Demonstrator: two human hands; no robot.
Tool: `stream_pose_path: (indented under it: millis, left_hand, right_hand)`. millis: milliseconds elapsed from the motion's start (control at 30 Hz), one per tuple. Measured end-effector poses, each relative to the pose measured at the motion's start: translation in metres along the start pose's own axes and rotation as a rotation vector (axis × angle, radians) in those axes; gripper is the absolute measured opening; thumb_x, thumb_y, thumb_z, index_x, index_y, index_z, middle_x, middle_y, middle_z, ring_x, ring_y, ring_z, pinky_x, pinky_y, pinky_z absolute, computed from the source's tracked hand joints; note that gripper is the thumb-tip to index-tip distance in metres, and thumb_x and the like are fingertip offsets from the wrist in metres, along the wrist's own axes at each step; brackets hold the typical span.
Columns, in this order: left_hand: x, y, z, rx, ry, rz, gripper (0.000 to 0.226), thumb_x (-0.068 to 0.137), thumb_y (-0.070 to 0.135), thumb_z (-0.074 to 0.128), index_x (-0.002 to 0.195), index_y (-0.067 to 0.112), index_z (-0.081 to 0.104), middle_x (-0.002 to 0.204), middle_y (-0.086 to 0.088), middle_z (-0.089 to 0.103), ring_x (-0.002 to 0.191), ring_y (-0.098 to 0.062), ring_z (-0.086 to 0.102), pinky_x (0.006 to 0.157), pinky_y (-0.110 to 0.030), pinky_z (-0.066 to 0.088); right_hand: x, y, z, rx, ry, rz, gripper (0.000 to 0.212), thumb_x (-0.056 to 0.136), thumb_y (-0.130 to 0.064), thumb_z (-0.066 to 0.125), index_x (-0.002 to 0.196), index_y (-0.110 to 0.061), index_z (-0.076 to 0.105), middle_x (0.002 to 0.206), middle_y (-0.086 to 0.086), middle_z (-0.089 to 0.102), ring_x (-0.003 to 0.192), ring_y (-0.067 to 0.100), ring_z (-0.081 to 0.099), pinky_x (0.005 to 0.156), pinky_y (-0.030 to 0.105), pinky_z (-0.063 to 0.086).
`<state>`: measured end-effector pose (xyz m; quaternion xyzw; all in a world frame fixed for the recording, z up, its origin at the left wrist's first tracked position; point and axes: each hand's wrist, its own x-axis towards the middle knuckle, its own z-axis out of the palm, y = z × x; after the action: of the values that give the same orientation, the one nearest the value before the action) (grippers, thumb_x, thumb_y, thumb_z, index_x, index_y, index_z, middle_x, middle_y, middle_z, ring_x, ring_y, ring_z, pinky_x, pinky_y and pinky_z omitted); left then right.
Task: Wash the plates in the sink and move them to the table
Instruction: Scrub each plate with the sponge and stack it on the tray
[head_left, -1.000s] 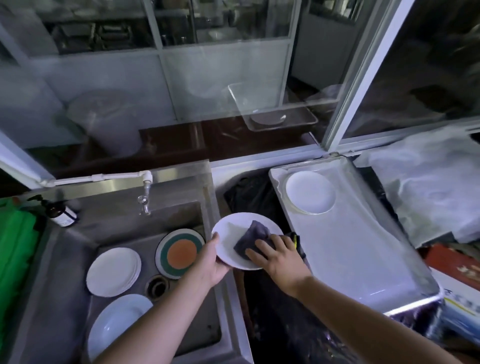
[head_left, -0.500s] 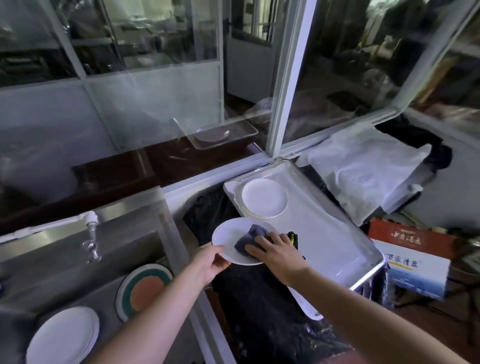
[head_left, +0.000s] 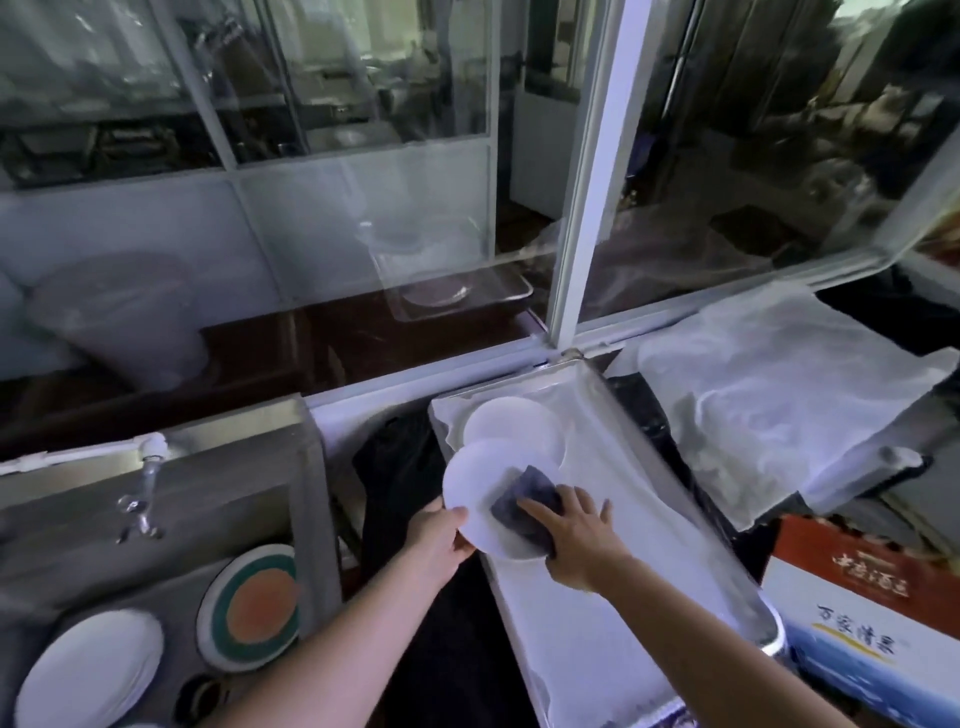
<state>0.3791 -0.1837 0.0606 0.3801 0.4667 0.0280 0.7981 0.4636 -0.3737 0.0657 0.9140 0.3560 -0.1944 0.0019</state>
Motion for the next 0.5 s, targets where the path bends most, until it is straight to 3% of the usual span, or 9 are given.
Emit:
stream_pose_path:
  millis: [133,200,333,500]
  left_hand:
    - [0.022,-0.004,0.026,-0.028,0.063,0.012,0.043,0.098,-0.008,0.047,0.134,0.013,0.062,0.116,-0.013,0.072,0.097,-0.029,0.069,0.084,-0.045,0.057]
    - [0.033,-0.003,0.033,-0.04,0.107,0.016,0.044,0.098,-0.008,0.047,0.133,0.015,0.061,0.117,-0.013,0.071,0.097,-0.028,0.068,0.086,-0.046,0.056]
    - [0.057,0.0,0.051,-0.1,0.154,0.012,0.04,0.097,-0.008,0.048,0.126,0.015,0.063,0.109,-0.013,0.07,0.093,-0.028,0.068,0.077,-0.041,0.056]
    - [0.092,0.002,0.065,-0.106,0.242,0.018,0.041,0.094,-0.006,0.052,0.127,0.013,0.064,0.12,-0.015,0.069,0.106,-0.035,0.068,0.065,-0.035,0.058]
  right_hand:
    - [0.03,0.034,0.003,0.049,-0.005,-0.073,0.075,0.094,-0.023,0.054,0.151,-0.053,0.015,0.155,0.003,0.018,0.135,0.036,0.034,0.109,0.045,0.041]
    - [0.042,0.04,0.005,0.038,0.01,-0.059,0.075,0.095,-0.018,0.052,0.152,-0.051,0.016,0.154,0.003,0.021,0.129,0.035,0.038,0.107,0.045,0.041]
    - [0.056,0.045,0.013,0.058,0.071,0.015,0.077,0.09,-0.007,0.048,0.155,-0.038,0.021,0.162,0.006,0.012,0.139,0.036,0.025,0.11,0.046,0.034]
    - [0.06,0.058,0.027,0.134,0.127,0.04,0.073,0.09,-0.005,0.047,0.154,-0.033,0.029,0.164,0.005,0.017,0.143,0.035,0.025,0.109,0.045,0.036]
